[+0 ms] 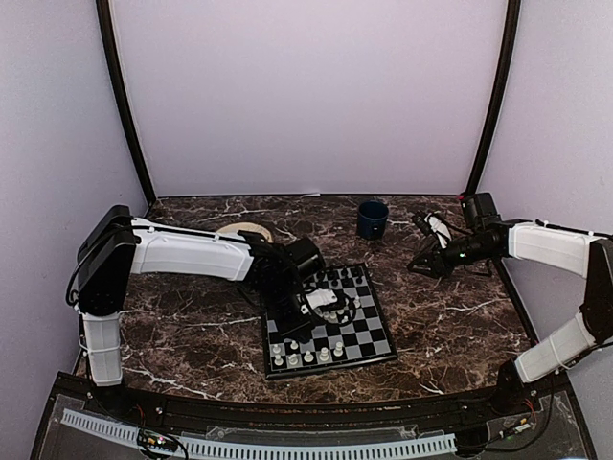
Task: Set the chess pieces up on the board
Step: Adjust the pawn at b2.
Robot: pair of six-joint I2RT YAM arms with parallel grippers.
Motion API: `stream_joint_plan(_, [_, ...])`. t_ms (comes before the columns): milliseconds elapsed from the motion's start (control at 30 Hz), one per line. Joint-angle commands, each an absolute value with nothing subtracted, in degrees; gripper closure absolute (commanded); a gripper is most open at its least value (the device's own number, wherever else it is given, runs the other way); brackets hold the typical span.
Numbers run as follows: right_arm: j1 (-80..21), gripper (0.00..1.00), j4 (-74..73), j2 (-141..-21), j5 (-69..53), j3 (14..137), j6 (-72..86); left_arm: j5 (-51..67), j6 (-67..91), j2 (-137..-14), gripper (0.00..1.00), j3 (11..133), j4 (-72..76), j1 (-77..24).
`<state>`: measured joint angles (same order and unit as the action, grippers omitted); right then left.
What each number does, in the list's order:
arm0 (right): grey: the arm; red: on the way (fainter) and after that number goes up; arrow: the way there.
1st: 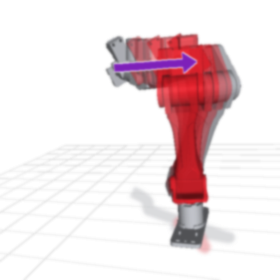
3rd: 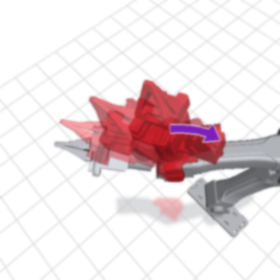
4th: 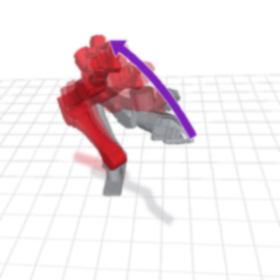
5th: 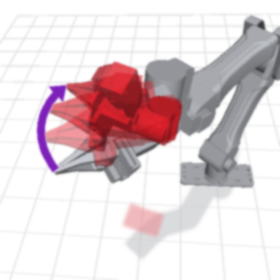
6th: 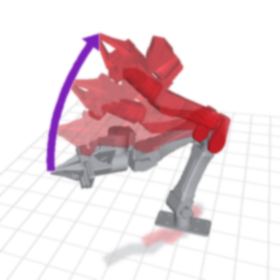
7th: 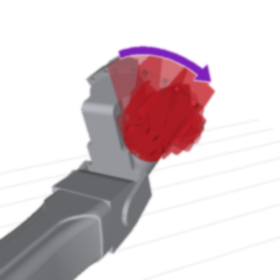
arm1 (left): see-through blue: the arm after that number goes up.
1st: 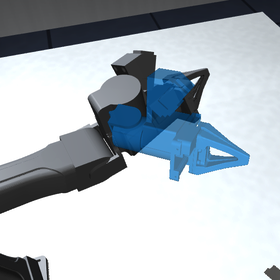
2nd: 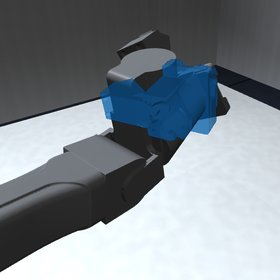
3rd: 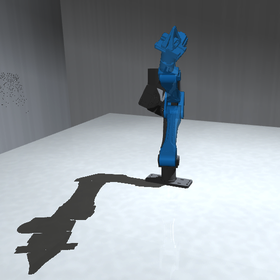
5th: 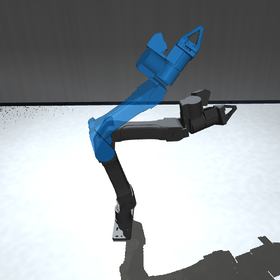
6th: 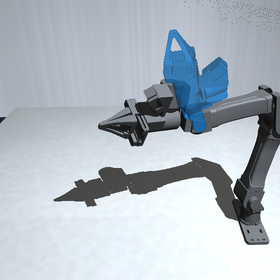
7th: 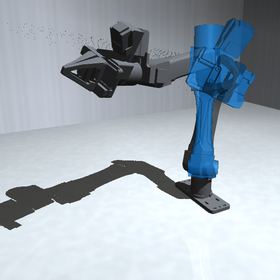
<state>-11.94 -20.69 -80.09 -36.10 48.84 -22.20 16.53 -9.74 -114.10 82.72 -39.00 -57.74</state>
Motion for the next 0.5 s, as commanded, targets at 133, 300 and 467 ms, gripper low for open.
stream_joint_plan(133, [-11.7, 0.64, -20.7, -81.0, -37.0, 49.4, -22.8, 17.0, -10.5, -112.9, 1.00, 81.2, -42.0, -57.7])
stream_joint_plan(300, [-11.7, 0.64, -20.8, -81.1, -37.0, 49.5, -22.7, 17.1, -10.5, -112.9, 1.00, 81.2, -41.9, -57.7])
stream_joint_plan(467, [-11.7, 0.64, -20.8, -81.3, -37.0, 49.6, -22.8, 16.3, -10.1, -112.9, 1.00, 81.9, -40.6, -57.7])
